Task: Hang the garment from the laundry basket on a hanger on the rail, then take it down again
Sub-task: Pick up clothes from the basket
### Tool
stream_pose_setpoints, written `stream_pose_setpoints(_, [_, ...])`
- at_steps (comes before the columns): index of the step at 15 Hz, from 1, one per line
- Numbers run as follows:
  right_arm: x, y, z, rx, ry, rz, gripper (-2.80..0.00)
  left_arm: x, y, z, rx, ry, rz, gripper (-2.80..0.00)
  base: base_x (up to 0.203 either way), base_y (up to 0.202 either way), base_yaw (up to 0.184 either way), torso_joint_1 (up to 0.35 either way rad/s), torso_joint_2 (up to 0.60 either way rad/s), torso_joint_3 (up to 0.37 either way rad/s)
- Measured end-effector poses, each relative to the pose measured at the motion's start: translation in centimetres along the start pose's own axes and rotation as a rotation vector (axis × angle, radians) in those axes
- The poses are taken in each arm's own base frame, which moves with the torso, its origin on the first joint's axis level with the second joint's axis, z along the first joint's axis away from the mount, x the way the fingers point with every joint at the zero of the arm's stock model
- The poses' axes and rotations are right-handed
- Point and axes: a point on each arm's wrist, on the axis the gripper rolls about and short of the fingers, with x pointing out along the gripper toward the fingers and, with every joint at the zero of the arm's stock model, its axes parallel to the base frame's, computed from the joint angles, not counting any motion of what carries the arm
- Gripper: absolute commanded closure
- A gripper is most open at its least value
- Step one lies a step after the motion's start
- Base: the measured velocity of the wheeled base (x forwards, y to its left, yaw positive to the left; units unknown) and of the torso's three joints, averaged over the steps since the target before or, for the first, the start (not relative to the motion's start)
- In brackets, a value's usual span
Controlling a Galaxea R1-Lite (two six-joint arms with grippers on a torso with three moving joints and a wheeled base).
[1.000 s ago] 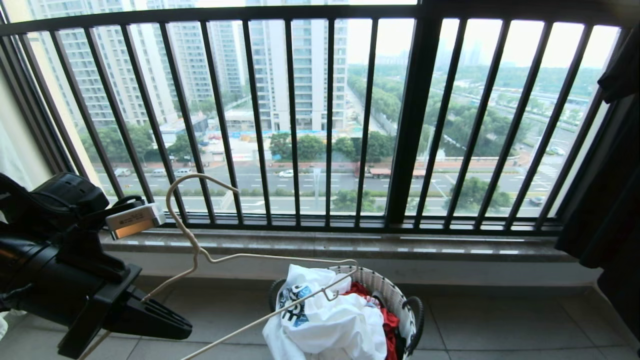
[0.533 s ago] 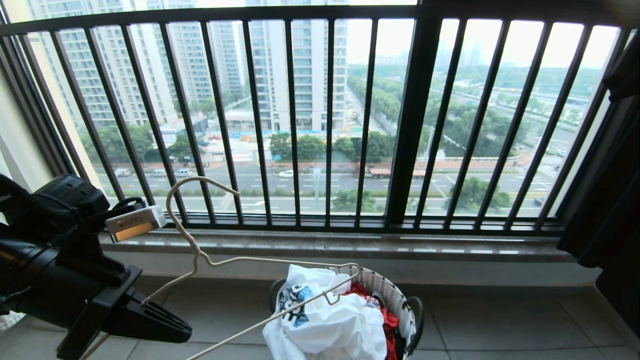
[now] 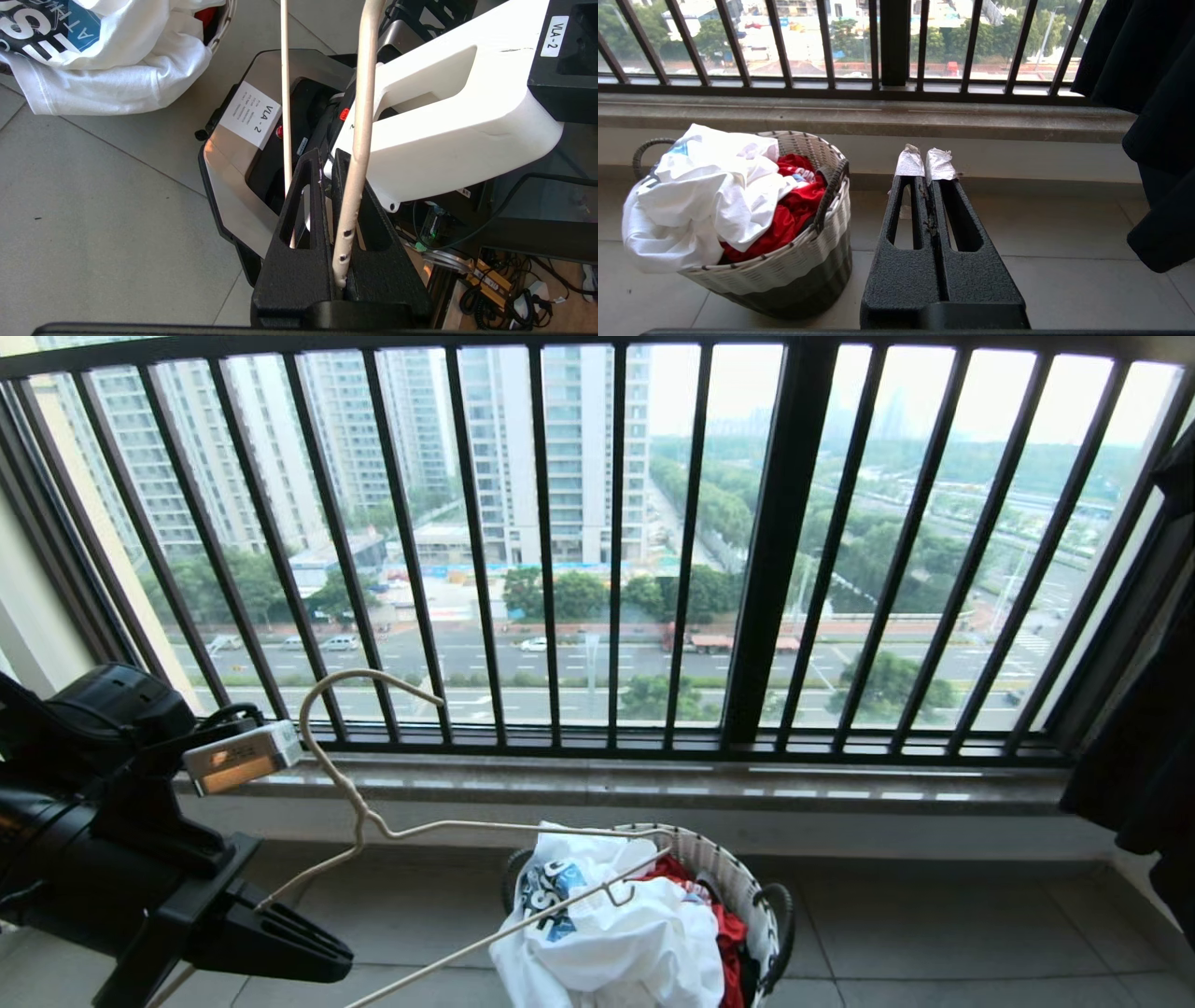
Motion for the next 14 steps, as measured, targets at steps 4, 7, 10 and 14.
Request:
stream_pose_setpoints(4, [0.0,0.0,0.0,0.0,-0.001,0.0,0.0,-0.2,-0.2,0.0,0.012,-0.008,0.01,0.0,0.0,0.0,0.0,0.003,0.01,-0.195])
stream_pose_setpoints(7, [0.0,0.0,0.0,0.0,0.0,0.0,0.0,-0.3,-0.3,0.0,0.015,-0.011,0.013,0.0,0.0,0.0,0.0,0.001,0.0,-0.201])
stream_pose_setpoints(10, [0.0,0.0,0.0,0.0,0.0,0.0,0.0,-0.5,-0.6,-0.1,0.022,-0.014,0.017,0.0,0.0,0.0,0.0,0.002,0.0,-0.199])
stream_pose_setpoints(14, [0.0,0.0,0.0,0.0,0.0,0.0,0.0,-0.7,-1.0,-0.1,0.037,-0.022,0.025,0.0,0.0,0.0,0.0,0.001,0.0,-0.197])
